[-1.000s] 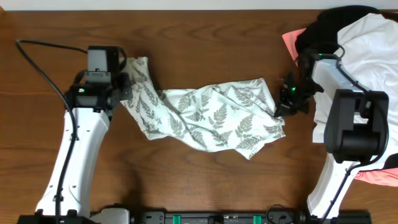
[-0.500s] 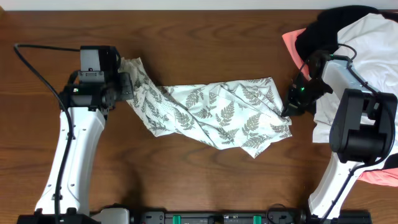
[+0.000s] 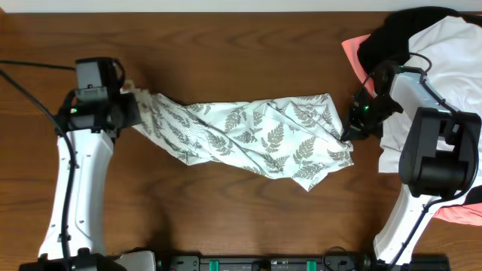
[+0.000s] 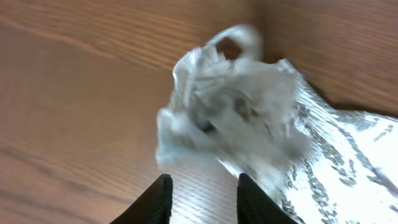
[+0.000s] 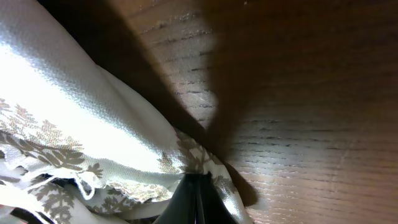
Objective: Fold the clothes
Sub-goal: 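Grasp the bag's left end with the left gripper and pull it left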
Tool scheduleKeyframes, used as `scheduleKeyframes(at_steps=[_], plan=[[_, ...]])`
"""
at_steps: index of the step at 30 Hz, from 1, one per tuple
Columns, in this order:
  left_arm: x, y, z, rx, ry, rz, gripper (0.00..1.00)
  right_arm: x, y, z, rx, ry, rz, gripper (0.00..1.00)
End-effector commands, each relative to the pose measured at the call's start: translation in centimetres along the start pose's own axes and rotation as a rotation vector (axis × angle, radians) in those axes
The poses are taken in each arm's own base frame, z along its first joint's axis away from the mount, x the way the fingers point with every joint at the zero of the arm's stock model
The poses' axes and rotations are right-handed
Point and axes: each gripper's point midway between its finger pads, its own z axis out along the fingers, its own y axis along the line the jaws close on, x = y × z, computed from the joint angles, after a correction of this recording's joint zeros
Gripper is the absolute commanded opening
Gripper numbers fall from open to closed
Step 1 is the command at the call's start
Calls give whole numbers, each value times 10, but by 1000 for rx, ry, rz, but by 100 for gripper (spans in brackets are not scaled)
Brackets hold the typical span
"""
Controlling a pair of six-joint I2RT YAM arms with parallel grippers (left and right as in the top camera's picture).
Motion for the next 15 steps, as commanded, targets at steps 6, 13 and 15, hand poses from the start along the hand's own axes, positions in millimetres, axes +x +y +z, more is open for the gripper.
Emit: scheduleKeyframes(at_steps=[6, 13, 15], plan=[[-13, -16, 0, 184, -26, -100, 38, -3, -35, 15, 144, 16, 12, 1], [-43, -85, -25, 526, -146, -29, 38, -3, -34, 15, 144, 17, 12, 1], [-44, -93, -22, 514, -153, -8, 39, -3, -34, 15, 144, 17, 12, 1]])
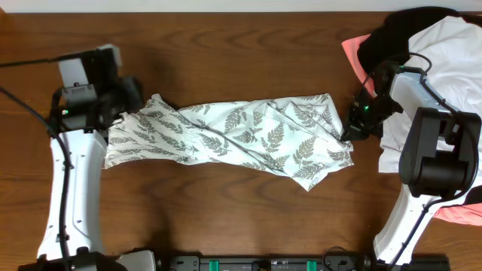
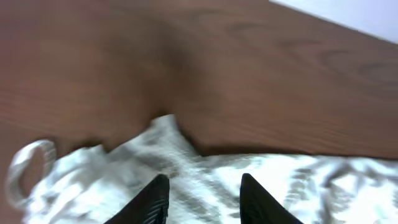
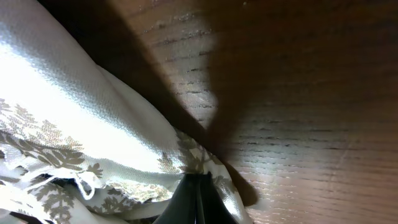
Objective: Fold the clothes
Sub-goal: 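Grasp the bag's left end with the left gripper and pull it left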
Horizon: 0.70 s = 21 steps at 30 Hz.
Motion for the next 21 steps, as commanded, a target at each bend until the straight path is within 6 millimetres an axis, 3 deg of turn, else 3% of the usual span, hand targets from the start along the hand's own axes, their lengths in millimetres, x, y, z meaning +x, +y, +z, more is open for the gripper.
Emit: scheduleKeyframes(at_steps=[1, 7, 13, 21], plan=[[6, -26, 12, 80, 31, 29, 39, -3, -34, 15, 143, 18, 12, 1], [39, -33, 63, 69, 177, 6, 41, -2, -34, 15, 143, 19, 11, 1], [75, -21, 116, 37, 304, -73, 41, -1, -34, 15, 145, 26, 13, 1], [86, -5, 125, -40, 336, -72, 41, -1, -34, 15, 145, 26, 13, 2]])
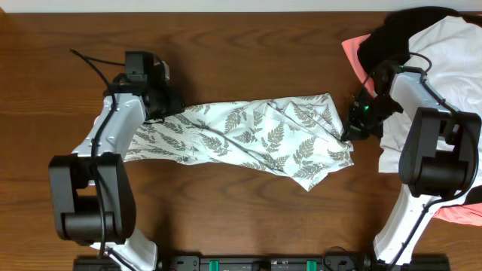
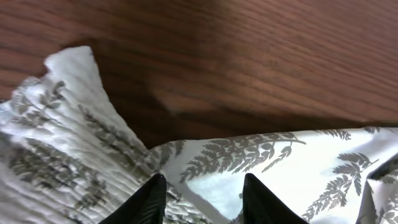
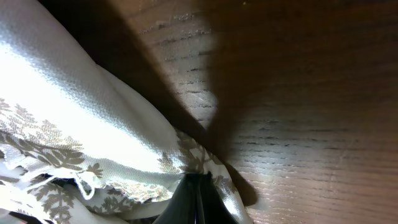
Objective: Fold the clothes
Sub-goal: 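Grasp the bag's left end with the left gripper and pull it left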
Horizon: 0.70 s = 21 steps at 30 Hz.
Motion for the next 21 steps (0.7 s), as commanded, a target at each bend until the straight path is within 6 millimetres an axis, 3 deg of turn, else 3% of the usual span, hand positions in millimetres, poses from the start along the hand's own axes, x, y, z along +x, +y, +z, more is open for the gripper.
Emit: scheduleKeyframes(at_steps=[1, 6, 21], plan=[[-2, 8, -3, -53, -11, -14, 41, -1, -34, 15, 144, 24, 14, 1], [9, 26, -4, -151, 25, -62, 41, -1, -34, 16, 143, 24, 14, 2], [25, 36, 18, -174, 96, -108, 48, -1, -34, 16, 143, 25, 14, 2]])
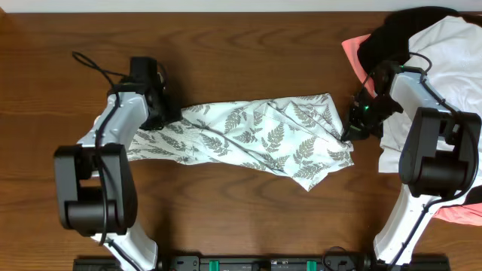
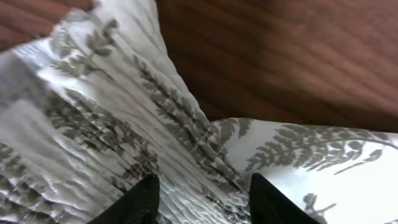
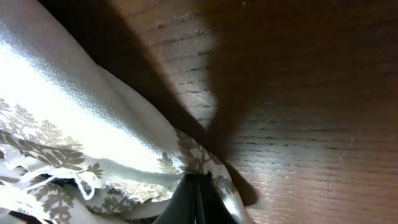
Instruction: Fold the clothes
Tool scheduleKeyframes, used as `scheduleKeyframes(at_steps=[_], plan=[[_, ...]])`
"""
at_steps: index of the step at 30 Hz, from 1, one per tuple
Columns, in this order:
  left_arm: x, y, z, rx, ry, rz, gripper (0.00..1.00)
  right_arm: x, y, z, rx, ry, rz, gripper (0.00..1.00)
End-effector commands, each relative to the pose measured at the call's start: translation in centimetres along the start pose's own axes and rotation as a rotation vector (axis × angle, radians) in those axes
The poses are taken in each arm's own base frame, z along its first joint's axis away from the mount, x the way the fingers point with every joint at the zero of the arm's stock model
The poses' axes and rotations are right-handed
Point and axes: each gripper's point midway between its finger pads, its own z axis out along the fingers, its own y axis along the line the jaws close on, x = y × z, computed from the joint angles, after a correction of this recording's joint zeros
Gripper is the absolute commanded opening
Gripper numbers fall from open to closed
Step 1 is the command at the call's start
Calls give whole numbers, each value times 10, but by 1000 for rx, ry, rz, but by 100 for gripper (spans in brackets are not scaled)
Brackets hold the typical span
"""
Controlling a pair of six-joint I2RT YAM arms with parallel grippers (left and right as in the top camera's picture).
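Note:
A white fern-print garment (image 1: 248,139) lies stretched across the table's middle. Its pleated left part (image 2: 124,124) fills the left wrist view. My left gripper (image 1: 161,114) is low over that part near the garment's upper left edge. It is open (image 2: 202,202), with pleated cloth showing between the two black fingers (image 2: 144,200). My right gripper (image 1: 351,130) is at the garment's right edge, shut (image 3: 199,186) on a fold of the fern cloth (image 3: 93,130) against the wood.
A heap of other clothes, black (image 1: 395,38), white (image 1: 452,68) and coral (image 1: 456,214), lies at the back right beside the right arm. A black cable (image 1: 94,64) loops behind the left arm. Bare wooden table (image 1: 226,218) surrounds the garment.
My left gripper has shifted slightly from the garment's upper left edge onto its pleated part; the wrist view now holds mostly pleats instead of table. The right gripper and the garment have not moved.
The garment's left end was first bunched up at my left gripper and pulled taut. Then that end lay spread flat on the table, the gripper off it to the left. Then the open gripper was at the upper left edge, now over the pleats. The right gripper stayed shut throughout.

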Motion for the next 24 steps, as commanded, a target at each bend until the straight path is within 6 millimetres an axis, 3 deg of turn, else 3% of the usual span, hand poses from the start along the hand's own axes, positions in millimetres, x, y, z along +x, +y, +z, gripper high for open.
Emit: scheduleKeyframes(at_steps=[1, 6, 7, 9, 10, 17, 20, 24], plan=[[-1, 3, 2, -16, -2, -6, 48, -1, -34, 16, 142, 25, 14, 1], [-1, 0, 2, -3, 0, -6, 46, -1, -33, 16, 142, 24, 14, 2], [-1, 0, 2, -3, 0, -6, 41, -1, -33, 16, 142, 25, 14, 2], [0, 0, 2, 0, 1, -6, 10, -1, -33, 16, 142, 25, 14, 2], [0, 0, 2, 1, 2, -6, 6, -1, -33, 16, 142, 24, 14, 2], [10, -1, -4, 10, 39, -10, 6, -1, -34, 16, 142, 25, 14, 1], [13, 0, -24, -3, 31, -11, 6, -1, -34, 16, 143, 24, 14, 2], [20, 10, -66, -64, -9, -13, 6, -1, -34, 16, 142, 24, 14, 2]])
